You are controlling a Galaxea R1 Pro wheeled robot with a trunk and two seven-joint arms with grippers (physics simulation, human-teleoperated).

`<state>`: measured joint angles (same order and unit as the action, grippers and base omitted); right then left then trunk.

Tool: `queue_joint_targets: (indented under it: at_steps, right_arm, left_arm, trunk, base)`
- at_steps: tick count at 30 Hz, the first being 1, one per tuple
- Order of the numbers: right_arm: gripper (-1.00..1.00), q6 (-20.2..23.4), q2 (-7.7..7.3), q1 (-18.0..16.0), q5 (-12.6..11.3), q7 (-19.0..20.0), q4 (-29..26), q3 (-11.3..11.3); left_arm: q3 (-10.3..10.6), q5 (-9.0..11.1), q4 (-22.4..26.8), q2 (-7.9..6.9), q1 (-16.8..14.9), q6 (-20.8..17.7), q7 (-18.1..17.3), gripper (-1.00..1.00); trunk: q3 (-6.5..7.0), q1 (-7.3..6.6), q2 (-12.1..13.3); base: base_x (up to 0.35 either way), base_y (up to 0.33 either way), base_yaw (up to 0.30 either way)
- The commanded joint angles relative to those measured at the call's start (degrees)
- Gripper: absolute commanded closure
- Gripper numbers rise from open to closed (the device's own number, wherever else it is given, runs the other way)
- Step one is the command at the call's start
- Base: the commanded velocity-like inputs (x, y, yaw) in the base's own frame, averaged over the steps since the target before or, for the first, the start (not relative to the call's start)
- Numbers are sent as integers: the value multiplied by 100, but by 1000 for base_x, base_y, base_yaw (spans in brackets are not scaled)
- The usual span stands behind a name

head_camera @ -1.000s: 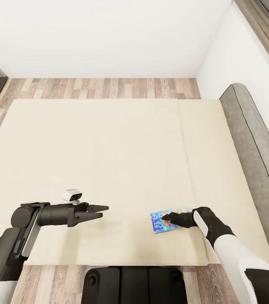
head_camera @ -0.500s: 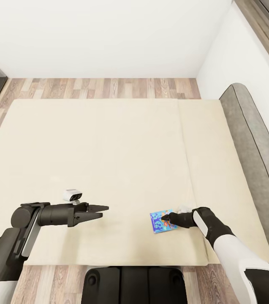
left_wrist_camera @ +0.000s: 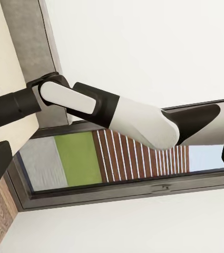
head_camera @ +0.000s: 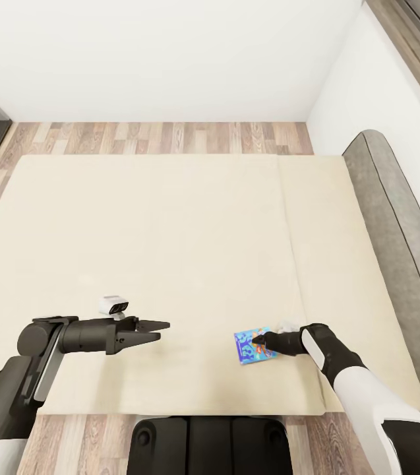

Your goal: Put all the toys in the child's room - the three board games (two on the bed and one on the table), the two jigsaw puzzles on the table, and the tennis ball on the table - inside the toy box on the table in the child's room.

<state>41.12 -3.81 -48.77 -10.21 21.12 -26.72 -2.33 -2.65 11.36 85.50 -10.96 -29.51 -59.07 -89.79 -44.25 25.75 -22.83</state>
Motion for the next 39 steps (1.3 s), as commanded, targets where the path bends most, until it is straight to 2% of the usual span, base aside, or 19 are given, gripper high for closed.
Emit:
queue_joint_targets:
  at_steps: [1, 10, 39]
  right_arm:
    - [-100, 17, 2, -1, -10, 8, -6, -24]
    - [-100, -222, 3, -1, 12, 14, -8, 3]
    - [-100, -254, 45, -1, 33, 7, -8, 36]
  left_arm:
    - [1, -2, 2, -2, -2, -61, -21, -100]
    - [1, 1, 2, -2, -2, -61, -21, -100]
    - [1, 1, 2, 1, -2, -61, -21, -100]
  trunk:
    - [-6, 3, -9]
    - [-6, 3, -9]
    - [-6, 3, -9]
  base:
    - [0, 0, 0]
    - [0, 0, 0]
    - [0, 0, 0]
